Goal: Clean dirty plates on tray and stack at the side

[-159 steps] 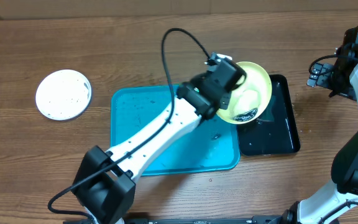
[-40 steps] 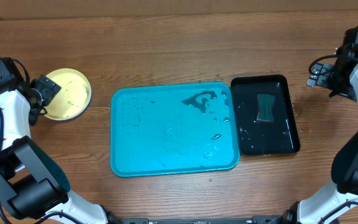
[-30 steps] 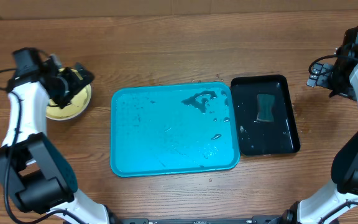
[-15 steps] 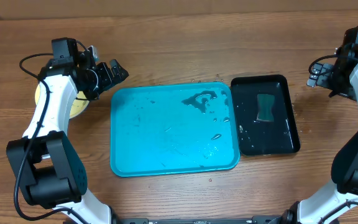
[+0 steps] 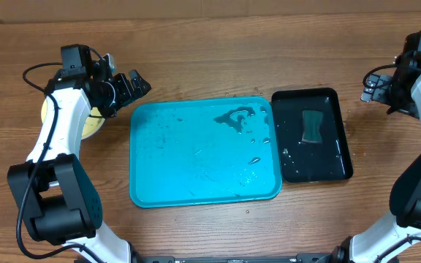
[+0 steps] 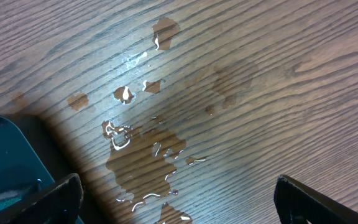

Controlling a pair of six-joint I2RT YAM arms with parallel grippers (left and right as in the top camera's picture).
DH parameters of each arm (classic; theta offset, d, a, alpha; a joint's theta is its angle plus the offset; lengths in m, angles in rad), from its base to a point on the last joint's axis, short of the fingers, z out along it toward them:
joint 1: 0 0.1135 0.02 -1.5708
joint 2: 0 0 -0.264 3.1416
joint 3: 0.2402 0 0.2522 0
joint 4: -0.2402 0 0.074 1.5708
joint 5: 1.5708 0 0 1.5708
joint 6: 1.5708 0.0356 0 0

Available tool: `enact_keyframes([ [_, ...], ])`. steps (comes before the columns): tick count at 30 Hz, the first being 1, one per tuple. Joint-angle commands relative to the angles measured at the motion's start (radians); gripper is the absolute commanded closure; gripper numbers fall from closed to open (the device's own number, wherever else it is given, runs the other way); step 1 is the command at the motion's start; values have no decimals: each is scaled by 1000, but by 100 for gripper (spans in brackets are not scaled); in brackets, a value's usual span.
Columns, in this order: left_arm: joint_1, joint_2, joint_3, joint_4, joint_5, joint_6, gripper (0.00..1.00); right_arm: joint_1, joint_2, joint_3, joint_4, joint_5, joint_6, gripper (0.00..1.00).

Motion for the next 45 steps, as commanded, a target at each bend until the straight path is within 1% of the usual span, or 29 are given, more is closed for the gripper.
enact_keyframes([
  [1,0,-1,-3,1,11,15,0,8,-14,10,4,3,3,0],
  [4,-3,-1,-3,1,11,15,0,45,-84,10,4,3,3,0],
  [7,-4,-1,-3,1,11,15,0,130,-224,10,5,3,3,0],
  [12,-3,-1,-3,1,11,15,0,361,-475,10,24,3,3,0],
  [13,-3,-1,-3,1,11,15,0,457,-563,10,29,3,3,0],
  [16,-3,-1,-3,1,11,15,0,618,-712,10,29,3,3,0],
  [19,-3,-1,-3,1,11,15,0,720,-845,10,29,3,3,0],
  [20,-3,-1,-3,1,11,15,0,734,-886,10,29,3,3,0],
  [24,-3,-1,-3,1,11,15,0,711,-1064,5,30,21,-8,0],
  [29,-3,-1,-3,1,11,15,0,596,-1246,-59,44,22,-23,0],
  [32,-3,-1,-3,1,11,15,0,507,-1350,-160,100,14,-27,0],
  [35,-4,-1,-3,1,11,15,0,428,-1452,-301,185,-40,-27,0],
  [37,-5,-1,-3,1,11,15,0,387,-1519,-421,274,-98,-27,0],
  [40,-5,-1,-3,1,11,15,0,331,-1609,-623,475,-209,-27,0],
  [41,-4,-1,-3,1,11,15,0,300,-1659,-771,661,-290,-27,0],
  [45,-4,-1,-3,1,11,15,0,293,-1735,-1011,982,-363,-26,0],
])
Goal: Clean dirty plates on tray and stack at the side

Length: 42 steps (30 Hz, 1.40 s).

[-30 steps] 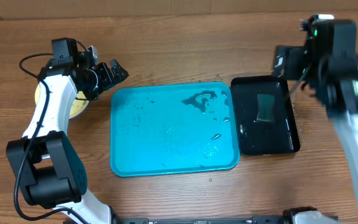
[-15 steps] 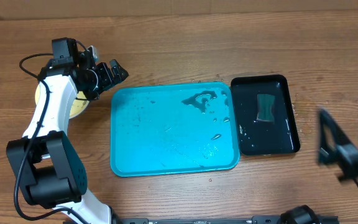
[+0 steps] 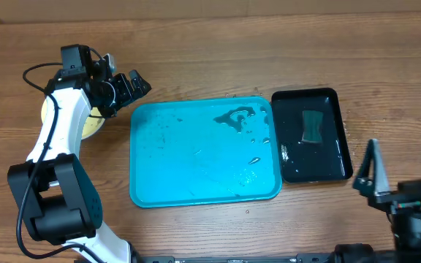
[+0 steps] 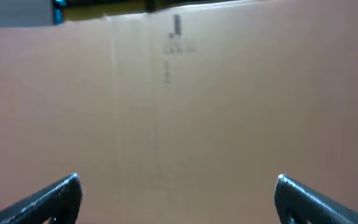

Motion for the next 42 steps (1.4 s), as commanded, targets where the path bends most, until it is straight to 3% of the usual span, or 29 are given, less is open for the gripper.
enact_keyframes([
  [1,-4,-1,-3,2,10,15,0,-7,-85,-209,205,-129,0,0],
  [6,-5,-1,-3,2,10,15,0,-7,-170,-434,403,-147,1,0],
  [14,-5,-1,-3,2,10,15,0,-7,-214,-616,458,-148,8,0],
  [22,-5,-1,-3,2,10,15,0,-5,-214,-719,402,-147,11,0],
  [30,-5,-1,-3,2,10,15,0,-5,-214,-717,141,-83,11,0],
  [42,-5,-1,-3,2,10,15,0,-5,-214,-717,144,-75,3,0],
])
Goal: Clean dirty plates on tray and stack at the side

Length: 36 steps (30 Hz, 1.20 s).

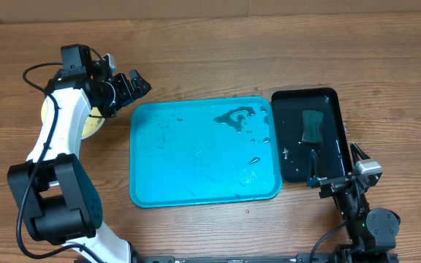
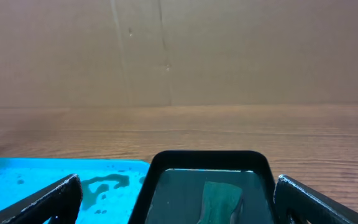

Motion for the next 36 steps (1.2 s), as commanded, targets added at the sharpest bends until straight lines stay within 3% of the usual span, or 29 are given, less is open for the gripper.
enact_keyframes([
  [1,-5,-1,-3,2,8,15,0,-1,-10,-11,5,13,0,0],
  [31,-14,-2,-3,1,-1,15,0,-1,-10,-11,5,13,0,0],
  [36,-19,-144,-3,0,-84,15,0,-1,-10,-11,5,13,0,0],
])
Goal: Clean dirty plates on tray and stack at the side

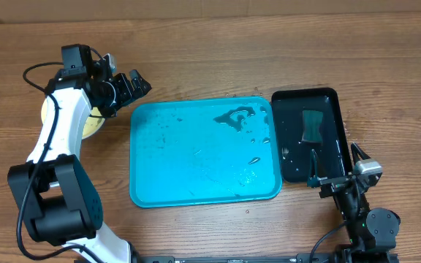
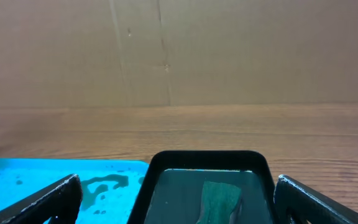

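The blue tray [image 1: 196, 157] lies mid-table, wet, with no plates on it. A yellow plate [image 1: 93, 126] shows at the far left, mostly under my left arm. Just right of it, off the tray's far-left corner, my left gripper [image 1: 131, 84] is open and holds nothing. My right gripper [image 1: 336, 165] is open and empty at the near edge of the black tray [image 1: 346, 146]. In the right wrist view the gripper [image 2: 178, 202] frames that black tray [image 2: 207, 157] and the green sponge [image 2: 219, 199] lying in its water, with the blue tray [image 2: 48, 177] to the left.
Water pools on the blue tray's far right part [image 1: 236, 117]. A brown cardboard wall [image 2: 179, 50] closes off the far side of the wooden table [image 1: 218, 58]. The right arm's base [image 1: 371, 223] sits at the near right edge.
First my right gripper was open at the table's far right, looking down on spilled water beside the black tray. It then stood at the near right, facing the cardboard wall. After that it sat low at the black tray's near edge, as now. The left arm has not moved.
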Controlling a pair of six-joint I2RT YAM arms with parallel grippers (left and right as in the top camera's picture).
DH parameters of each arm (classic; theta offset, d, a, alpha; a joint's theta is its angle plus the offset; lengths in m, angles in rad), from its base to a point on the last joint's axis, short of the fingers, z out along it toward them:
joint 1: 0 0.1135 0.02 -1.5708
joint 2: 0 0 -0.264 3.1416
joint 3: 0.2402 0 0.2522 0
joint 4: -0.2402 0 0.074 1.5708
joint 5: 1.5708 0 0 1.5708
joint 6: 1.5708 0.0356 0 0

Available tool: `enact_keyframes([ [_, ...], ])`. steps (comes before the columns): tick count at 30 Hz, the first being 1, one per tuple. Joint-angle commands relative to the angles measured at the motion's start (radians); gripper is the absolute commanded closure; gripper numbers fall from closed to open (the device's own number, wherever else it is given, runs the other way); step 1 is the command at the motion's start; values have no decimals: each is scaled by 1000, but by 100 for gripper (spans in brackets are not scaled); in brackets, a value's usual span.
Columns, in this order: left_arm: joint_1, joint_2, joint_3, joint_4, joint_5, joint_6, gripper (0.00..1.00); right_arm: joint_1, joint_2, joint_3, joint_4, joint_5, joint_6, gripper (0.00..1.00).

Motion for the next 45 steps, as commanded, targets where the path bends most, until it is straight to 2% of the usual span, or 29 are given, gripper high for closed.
enact_keyframes([
  [1,-10,-178,-3,1,-83,15,0,-1,-10,-11,6,10,0,0],
  [6,-10,-440,-3,1,-154,16,0,-1,-10,-11,6,10,0,0],
  [15,-10,-929,-3,0,-156,35,0,-1,-10,-11,6,10,0,0],
  [21,-10,-1138,-3,-31,-154,53,0,-1,-10,-11,6,10,0,0],
  [27,-10,-1279,-24,-241,-157,53,0,-1,-10,-11,6,10,0,0],
  [30,-10,-1359,-83,-339,-195,53,0,-1,-10,-11,6,10,0,0],
  [33,-10,-1457,-199,-364,-210,53,0,-1,-10,-11,6,10,0,0],
  [36,-10,-1586,-385,-287,-226,52,0,-1,-10,-11,6,10,0,0],
  [39,-10,-1682,-529,-133,-226,32,0,-1,-10,-11,6,10,0,0],
  [42,-12,-1757,-664,90,-224,-12,0,-1,-10,-11,6,10,0,0],
  [45,-36,-1835,-845,442,-224,-34,0,-1,-10,-11,6,10,0,0],
])
